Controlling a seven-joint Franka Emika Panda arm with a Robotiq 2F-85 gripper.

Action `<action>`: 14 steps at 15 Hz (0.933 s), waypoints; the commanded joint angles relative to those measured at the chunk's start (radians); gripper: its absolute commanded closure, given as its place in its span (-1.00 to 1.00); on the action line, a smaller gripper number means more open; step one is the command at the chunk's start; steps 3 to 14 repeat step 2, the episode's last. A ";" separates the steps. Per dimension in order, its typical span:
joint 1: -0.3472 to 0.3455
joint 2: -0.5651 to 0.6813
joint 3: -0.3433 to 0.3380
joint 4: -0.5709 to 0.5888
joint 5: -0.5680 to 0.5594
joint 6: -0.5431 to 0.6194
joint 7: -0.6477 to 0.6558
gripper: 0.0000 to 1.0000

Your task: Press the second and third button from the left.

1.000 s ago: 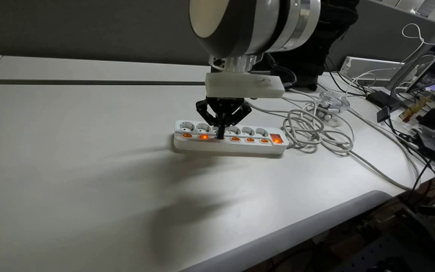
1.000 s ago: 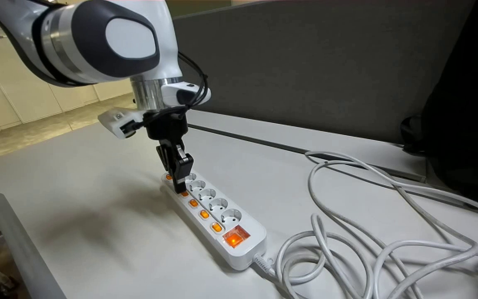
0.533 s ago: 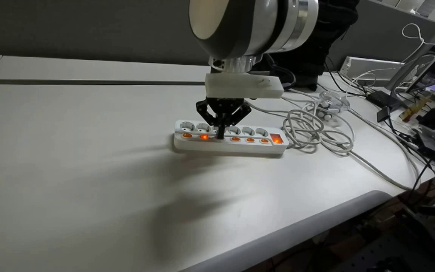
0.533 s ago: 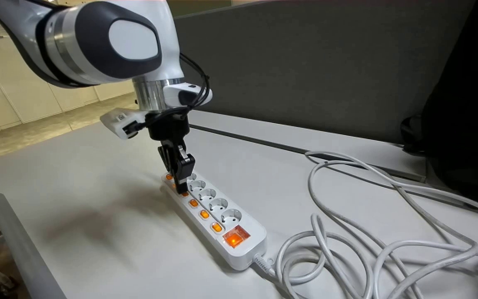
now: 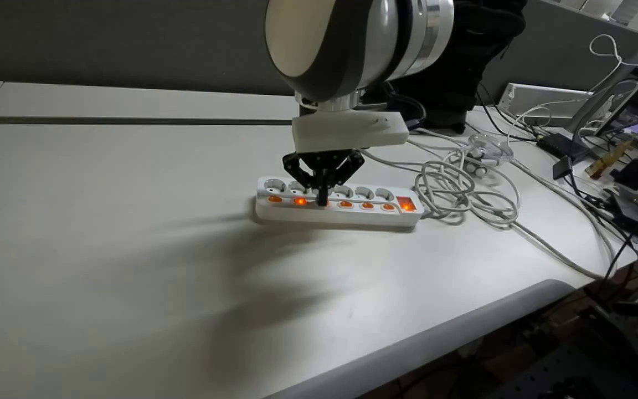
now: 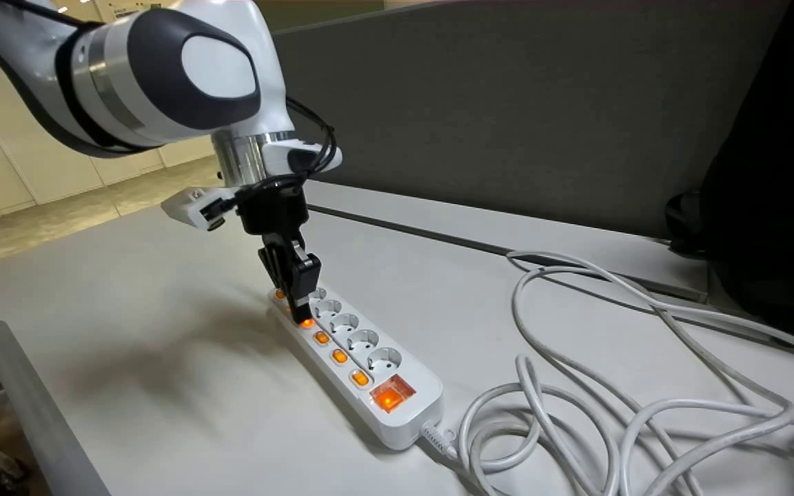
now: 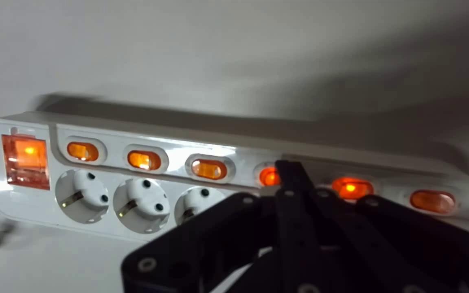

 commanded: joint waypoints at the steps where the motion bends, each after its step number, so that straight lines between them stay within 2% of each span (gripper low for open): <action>1: 0.035 0.063 -0.024 0.035 -0.015 -0.083 0.098 1.00; 2: 0.032 0.066 -0.021 0.041 -0.009 -0.118 0.105 1.00; 14: 0.032 0.066 -0.021 0.041 -0.009 -0.118 0.105 1.00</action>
